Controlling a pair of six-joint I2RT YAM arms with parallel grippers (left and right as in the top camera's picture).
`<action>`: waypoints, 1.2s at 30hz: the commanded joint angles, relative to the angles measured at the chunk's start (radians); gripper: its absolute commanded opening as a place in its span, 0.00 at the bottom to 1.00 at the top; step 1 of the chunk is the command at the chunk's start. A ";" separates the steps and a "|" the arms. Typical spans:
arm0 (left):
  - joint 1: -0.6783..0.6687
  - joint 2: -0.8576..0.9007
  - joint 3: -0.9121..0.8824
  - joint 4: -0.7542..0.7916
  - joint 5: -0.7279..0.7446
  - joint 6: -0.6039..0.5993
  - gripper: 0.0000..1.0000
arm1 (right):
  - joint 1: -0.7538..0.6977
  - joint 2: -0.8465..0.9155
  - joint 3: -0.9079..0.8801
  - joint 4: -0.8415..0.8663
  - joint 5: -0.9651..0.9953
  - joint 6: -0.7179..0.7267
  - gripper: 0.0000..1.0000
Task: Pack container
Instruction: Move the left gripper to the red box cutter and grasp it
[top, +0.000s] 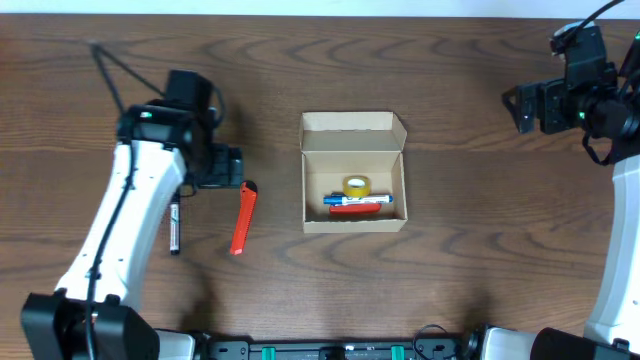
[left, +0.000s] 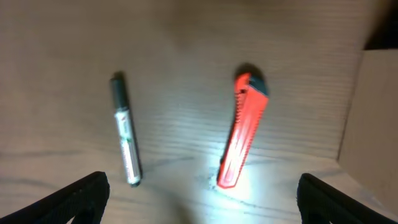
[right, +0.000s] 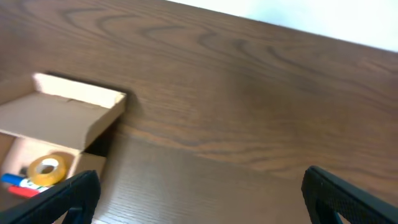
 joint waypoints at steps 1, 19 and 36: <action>-0.065 0.036 -0.045 0.032 -0.040 0.019 0.95 | -0.017 0.015 -0.038 0.008 0.073 0.039 0.99; -0.115 0.039 -0.349 0.294 0.000 0.002 0.95 | -0.088 0.017 -0.198 0.100 0.139 0.165 0.99; -0.115 0.040 -0.513 0.449 0.087 -0.039 0.95 | -0.087 0.017 -0.198 0.095 0.101 0.165 0.99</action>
